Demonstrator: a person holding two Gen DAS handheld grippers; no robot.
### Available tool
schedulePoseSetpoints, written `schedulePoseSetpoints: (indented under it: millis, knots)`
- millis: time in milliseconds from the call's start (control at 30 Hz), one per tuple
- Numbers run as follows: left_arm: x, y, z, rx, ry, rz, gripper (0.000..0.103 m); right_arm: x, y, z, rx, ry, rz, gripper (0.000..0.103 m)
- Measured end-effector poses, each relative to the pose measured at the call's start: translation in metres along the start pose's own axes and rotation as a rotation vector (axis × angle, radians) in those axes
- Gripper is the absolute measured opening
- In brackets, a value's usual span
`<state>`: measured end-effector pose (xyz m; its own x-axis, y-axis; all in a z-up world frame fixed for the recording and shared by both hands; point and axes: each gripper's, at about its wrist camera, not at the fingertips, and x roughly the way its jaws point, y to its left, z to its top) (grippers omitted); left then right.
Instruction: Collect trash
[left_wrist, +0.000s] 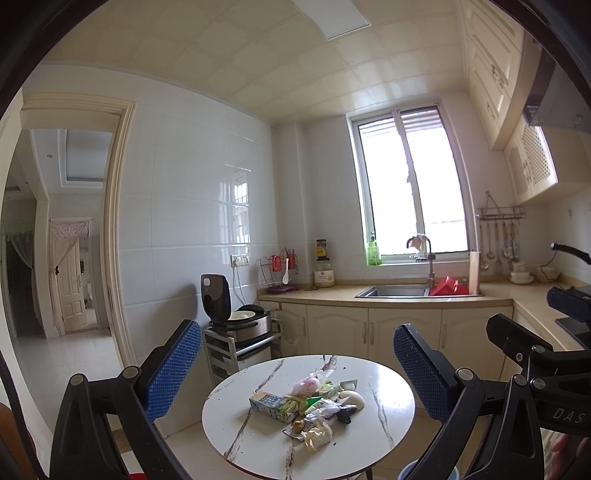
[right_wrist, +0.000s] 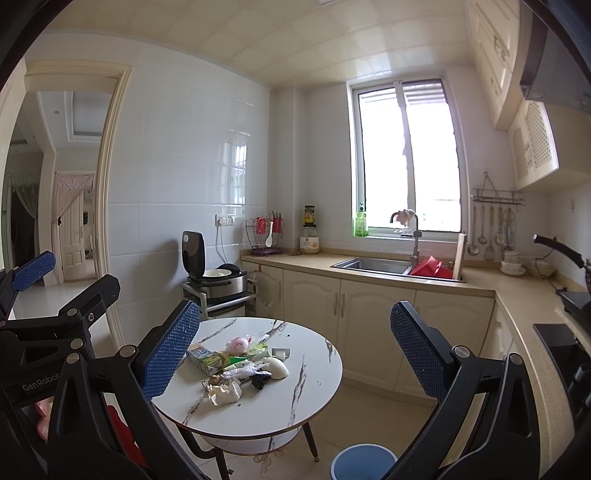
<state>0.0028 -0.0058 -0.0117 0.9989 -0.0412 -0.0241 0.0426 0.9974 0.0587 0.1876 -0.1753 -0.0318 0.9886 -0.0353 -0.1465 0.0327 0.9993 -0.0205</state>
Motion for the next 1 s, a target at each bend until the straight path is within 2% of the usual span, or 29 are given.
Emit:
schedulePoseSetpoints:
  millis: [267, 633, 867, 1000]
  knots:
    - [0.012, 0.002, -0.001, 0.002, 0.016, 0.010, 0.102, 0.011, 0.003, -0.003, -0.010, 0.005, 0.004, 0.103]
    - [0.068, -0.001, -0.012, 0.018, 0.078, 0.024, 0.102, 0.061, 0.003, -0.024, 0.006, 0.035, 0.021, 0.103]
    - [0.131, 0.001, -0.025, 0.028, 0.209, -0.015, 0.102, 0.113, -0.004, -0.055, 0.022, 0.140, 0.023, 0.103]
    - [0.182, 0.016, -0.039, 0.013, 0.332, -0.031, 0.102, 0.152, -0.013, -0.082, 0.040, 0.244, 0.023, 0.103]
